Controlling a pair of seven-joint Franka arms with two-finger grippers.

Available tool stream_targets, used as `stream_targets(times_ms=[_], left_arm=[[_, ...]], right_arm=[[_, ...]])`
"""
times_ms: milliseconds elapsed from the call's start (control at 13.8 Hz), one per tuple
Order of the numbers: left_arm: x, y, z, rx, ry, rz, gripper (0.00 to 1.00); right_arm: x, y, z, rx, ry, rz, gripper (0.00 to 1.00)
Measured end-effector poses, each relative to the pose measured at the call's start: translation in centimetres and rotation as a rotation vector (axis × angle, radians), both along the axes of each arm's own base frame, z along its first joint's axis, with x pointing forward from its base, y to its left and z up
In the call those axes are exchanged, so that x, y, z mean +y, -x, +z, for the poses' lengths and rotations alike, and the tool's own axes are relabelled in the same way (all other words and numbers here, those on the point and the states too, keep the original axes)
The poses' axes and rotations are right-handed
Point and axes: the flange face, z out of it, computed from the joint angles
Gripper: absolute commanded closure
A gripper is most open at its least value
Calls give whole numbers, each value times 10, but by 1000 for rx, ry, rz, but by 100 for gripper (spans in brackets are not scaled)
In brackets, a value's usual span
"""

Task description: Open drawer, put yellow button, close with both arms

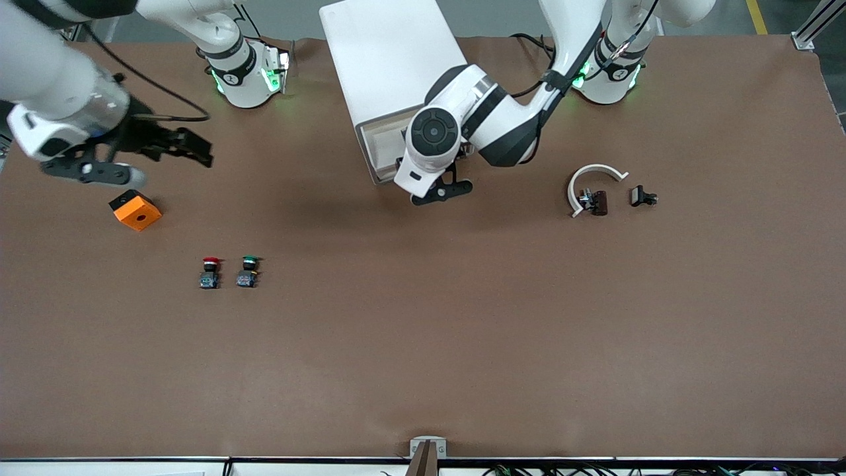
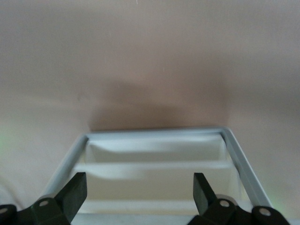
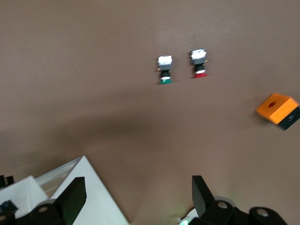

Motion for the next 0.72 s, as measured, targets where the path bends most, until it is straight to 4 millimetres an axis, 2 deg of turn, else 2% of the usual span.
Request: stream_targets(times_ms=[145,217,435,725], left_arm=[[-13,19,0,26,-8,17,0],[-19,28,0,36,-14,16,0],[-24,42,-1,67,-27,5,0],[-20,38,-2,78,-35,42,0]], right_arm=[[-39,-7,-2,-16,-12,7,0],[-51,-8,-2,-22,-15,11,0],[-71,-12,-1,-46,-22,30,0],[-83,-13,4,-71,16,34,0]])
